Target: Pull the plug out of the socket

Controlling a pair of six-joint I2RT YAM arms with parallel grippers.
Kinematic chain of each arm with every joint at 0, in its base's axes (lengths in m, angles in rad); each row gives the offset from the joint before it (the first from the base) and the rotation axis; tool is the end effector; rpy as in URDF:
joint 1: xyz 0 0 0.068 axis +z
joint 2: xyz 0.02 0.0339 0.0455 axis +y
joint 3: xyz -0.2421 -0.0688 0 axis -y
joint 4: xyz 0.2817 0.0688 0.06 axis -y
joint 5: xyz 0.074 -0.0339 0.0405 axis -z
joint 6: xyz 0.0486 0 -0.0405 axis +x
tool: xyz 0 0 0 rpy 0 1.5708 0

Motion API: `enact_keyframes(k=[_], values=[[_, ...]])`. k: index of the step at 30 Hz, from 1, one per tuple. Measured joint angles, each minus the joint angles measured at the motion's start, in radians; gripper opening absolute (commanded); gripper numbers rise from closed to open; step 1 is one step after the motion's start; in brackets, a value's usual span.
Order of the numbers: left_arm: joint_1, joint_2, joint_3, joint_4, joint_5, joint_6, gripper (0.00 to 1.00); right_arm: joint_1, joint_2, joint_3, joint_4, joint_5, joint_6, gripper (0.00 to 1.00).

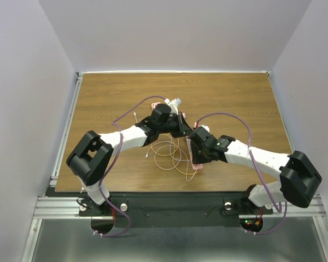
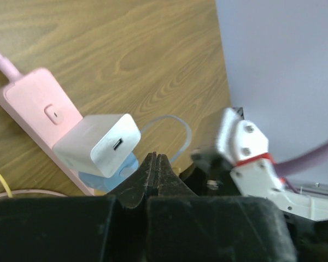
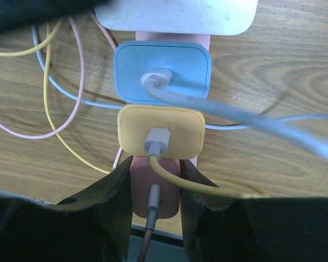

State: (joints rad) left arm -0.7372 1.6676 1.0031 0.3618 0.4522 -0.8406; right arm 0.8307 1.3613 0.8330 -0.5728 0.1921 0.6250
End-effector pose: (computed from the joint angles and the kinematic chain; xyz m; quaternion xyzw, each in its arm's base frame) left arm 0.2926 -0.2944 0.1929 0.0921 0.7909 -0.5369 0.2786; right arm 0.2080 0.2140 0.1516 -0.0772 0.9652 0.0845 0.2350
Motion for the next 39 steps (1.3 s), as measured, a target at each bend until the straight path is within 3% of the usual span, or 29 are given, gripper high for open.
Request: enact_keyframes(k=[13, 39], values=[[-0.027, 0.045, -0.003, -0.106, -0.053, 0.021, 0.00, -0.008, -0.011, -0.012, 0.028, -0.009, 0.008, 0.01], [-0.060, 0.082, -0.022, -0.071, -0.051, 0.053, 0.00, -0.013, 0.006, 0.004, 0.020, -0.035, -0.002, 0.01]])
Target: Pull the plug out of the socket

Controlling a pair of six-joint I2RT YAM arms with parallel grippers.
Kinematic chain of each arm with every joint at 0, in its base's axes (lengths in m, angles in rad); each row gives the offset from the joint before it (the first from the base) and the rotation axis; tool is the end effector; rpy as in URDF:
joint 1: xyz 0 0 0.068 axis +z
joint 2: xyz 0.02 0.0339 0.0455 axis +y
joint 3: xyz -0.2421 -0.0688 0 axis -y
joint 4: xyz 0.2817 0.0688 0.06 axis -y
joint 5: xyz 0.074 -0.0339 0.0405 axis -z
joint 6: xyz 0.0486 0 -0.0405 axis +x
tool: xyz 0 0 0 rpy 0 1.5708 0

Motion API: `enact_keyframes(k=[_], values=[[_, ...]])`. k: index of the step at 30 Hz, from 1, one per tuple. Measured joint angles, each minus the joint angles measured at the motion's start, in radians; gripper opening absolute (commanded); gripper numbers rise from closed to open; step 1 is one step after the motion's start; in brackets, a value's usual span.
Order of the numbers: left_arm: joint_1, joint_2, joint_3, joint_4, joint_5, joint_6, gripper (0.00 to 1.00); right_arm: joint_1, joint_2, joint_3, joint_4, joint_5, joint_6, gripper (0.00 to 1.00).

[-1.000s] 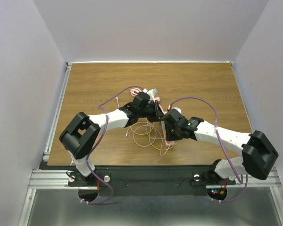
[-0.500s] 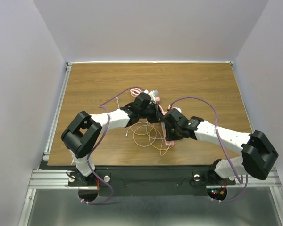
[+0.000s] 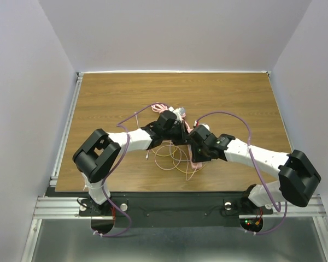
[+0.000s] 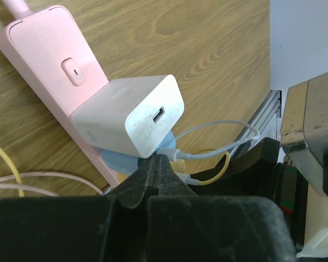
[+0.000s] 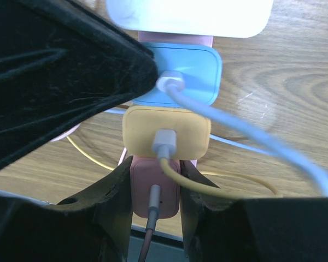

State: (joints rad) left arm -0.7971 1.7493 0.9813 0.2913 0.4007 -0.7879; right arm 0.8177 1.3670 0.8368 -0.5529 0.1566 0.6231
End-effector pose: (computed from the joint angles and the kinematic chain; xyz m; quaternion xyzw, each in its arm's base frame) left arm 0.2749 -0.3085 0.1447 0.1074 0.8365 -0.4823 0.2368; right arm 0.2118 0.2148 0.1521 -0.0752 0.9647 0.1017 0.2310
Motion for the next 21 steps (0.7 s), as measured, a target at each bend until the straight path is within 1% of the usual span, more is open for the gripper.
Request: enact_keyframes(k=[7, 11, 14, 15, 16, 18, 21], values=[[-0.015, 0.058, 0.047, 0.058, -0.020, -0.006, 0.00, -0.005, 0.031, 0.072, -0.080, 0.006, -0.003, 0.01], [-0.019, 0.075, 0.047, 0.122, -0.056, -0.006, 0.00, -0.019, 0.035, 0.163, -0.190, 0.065, -0.001, 0.00], [-0.017, 0.058, 0.001, 0.192, -0.098, 0.000, 0.00, -0.018, 0.035, 0.237, -0.244, 0.092, -0.004, 0.00], [-0.018, 0.050, -0.039, 0.188, -0.119, -0.004, 0.00, -0.016, 0.034, 0.260, -0.248, 0.098, -0.006, 0.00], [-0.019, 0.050, -0.068, 0.243, -0.122, -0.013, 0.00, -0.011, 0.025, 0.303, -0.241, 0.111, -0.007, 0.00], [-0.014, 0.034, -0.124, 0.296, -0.138, -0.020, 0.00, -0.010, 0.001, 0.345, -0.221, 0.127, -0.009, 0.01], [-0.010, 0.017, -0.195, 0.364, -0.163, -0.024, 0.00, -0.010, -0.037, 0.350, -0.210, 0.144, -0.007, 0.01]])
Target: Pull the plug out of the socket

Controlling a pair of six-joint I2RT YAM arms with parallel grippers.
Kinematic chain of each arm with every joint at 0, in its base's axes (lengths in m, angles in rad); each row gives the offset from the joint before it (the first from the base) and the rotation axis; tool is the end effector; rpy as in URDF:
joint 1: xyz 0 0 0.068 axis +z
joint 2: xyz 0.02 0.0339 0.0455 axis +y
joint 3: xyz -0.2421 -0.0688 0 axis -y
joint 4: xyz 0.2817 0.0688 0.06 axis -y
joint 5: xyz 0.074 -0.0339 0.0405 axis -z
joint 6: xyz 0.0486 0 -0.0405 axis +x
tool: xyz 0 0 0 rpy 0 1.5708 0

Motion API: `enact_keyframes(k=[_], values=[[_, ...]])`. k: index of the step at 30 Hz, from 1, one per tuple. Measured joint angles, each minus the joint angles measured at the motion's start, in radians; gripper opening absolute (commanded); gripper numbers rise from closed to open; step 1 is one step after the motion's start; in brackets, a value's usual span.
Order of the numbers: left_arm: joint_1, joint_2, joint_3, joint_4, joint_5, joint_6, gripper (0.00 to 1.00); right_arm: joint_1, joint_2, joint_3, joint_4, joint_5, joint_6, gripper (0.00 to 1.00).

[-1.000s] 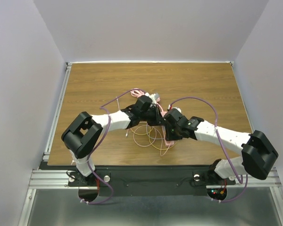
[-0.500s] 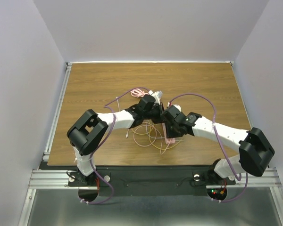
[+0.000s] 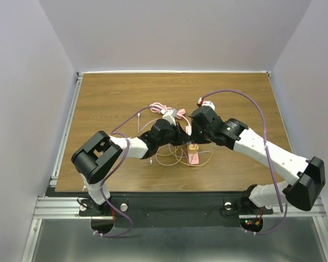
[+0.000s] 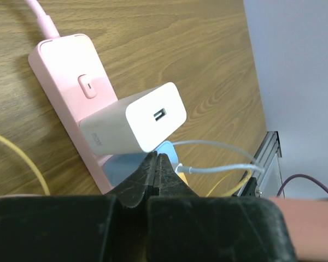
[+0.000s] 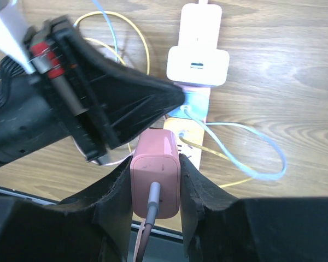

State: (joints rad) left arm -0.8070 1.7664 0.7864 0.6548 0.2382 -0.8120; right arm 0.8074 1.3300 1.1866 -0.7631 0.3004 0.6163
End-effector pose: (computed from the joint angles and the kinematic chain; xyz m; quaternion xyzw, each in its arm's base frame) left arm 0.2605 -0.2886 0.1117 0.0673 0.8067 -0.4859 0.3297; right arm 0.2343 0.2241 0.2729 -0.0406 0.9351 0.1035 0.3365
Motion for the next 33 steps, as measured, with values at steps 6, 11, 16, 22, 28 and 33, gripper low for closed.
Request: enact_keyframes(k=[6, 11, 16, 22, 28, 33], values=[[-0.001, -0.027, -0.056, 0.067, -0.003, -0.005, 0.00, 0.000, -0.025, -0.010, -0.025, -0.011, 0.016, 0.00], [-0.005, -0.083, -0.040, -0.027, -0.002, 0.008, 0.00, 0.000, -0.089, 0.022, -0.053, -0.153, 0.002, 0.00], [-0.007, -0.150, 0.024, -0.319, -0.019, 0.061, 0.00, 0.000, -0.148, 0.073, -0.053, -0.322, -0.015, 0.00], [0.021, -0.266, 0.145, -0.578, -0.056, 0.108, 0.00, 0.002, -0.257, 0.056, -0.053, -0.331, -0.006, 0.00], [0.119, -0.557, 0.180, -0.632, -0.090, 0.102, 0.00, 0.002, -0.206, -0.109, -0.032, -0.336, -0.008, 0.00], [0.216, -0.751, 0.198, -0.683, -0.113, 0.097, 0.00, 0.011, -0.023, -0.172, 0.057, -0.351, -0.018, 0.00]])
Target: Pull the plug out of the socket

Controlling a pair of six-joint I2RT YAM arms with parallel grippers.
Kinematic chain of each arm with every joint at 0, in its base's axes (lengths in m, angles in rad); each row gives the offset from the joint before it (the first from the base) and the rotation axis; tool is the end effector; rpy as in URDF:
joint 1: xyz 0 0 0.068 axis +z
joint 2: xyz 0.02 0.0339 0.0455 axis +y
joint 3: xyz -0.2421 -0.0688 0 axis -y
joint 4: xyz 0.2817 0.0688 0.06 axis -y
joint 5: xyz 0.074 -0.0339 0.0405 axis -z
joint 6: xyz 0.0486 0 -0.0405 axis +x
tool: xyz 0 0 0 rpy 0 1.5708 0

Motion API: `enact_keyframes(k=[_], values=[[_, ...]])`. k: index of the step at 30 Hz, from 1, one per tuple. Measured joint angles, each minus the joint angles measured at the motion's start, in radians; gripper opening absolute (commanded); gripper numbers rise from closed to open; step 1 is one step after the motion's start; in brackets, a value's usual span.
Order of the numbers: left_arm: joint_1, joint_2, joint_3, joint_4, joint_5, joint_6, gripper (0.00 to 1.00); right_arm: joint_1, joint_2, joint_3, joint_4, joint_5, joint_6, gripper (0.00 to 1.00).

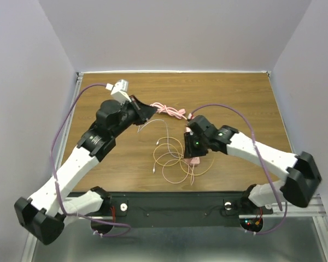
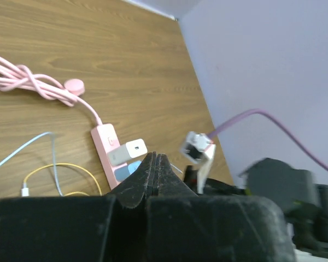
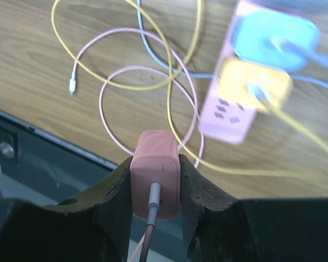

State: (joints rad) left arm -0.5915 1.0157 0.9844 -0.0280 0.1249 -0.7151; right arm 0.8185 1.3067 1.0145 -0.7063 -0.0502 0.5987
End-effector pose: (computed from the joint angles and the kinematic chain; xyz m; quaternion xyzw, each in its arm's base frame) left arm 0.2439 -0.1711 0.3632 -0.0021 0.7276 -0.4521 0.5159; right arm 0.2102 0.2282 0.2205 -0.1122 0.9525 0.2019 0.1986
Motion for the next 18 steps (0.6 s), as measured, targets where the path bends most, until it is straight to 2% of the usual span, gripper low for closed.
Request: enact_keyframes(k=[2, 9, 10, 11, 13, 16, 17, 18], values=[[0.024, -0.051, 0.000, -0.043, -0.011, -0.003, 0.00, 0.011, 0.087, 0.032, 0.035, -0.005, -0.005, 0.00], [0.037, -0.227, 0.000, -0.169, -0.068, -0.028, 0.00, 0.075, 0.526, 0.341, 0.197, -0.066, -0.027, 0.00], [0.037, -0.248, 0.000, -0.185, -0.078, -0.031, 0.00, 0.085, 0.584, 0.393, 0.214, -0.076, -0.028, 0.03], [0.037, -0.265, 0.000, -0.195, -0.085, -0.032, 0.00, 0.095, 0.643, 0.449, 0.225, -0.083, -0.028, 0.09], [0.037, -0.293, 0.000, -0.227, -0.109, -0.037, 0.00, 0.111, 0.740, 0.539, 0.241, -0.103, -0.026, 0.12], [0.037, -0.326, 0.000, -0.274, -0.139, -0.048, 0.00, 0.125, 0.870, 0.677, 0.251, -0.136, -0.012, 0.26], [0.037, -0.332, 0.000, -0.283, -0.144, -0.051, 0.00, 0.126, 0.914, 0.736, 0.250, -0.154, -0.008, 0.43], [0.037, -0.340, 0.000, -0.293, -0.151, -0.055, 0.00, 0.126, 0.933, 0.761, 0.255, -0.166, -0.003, 0.50]])
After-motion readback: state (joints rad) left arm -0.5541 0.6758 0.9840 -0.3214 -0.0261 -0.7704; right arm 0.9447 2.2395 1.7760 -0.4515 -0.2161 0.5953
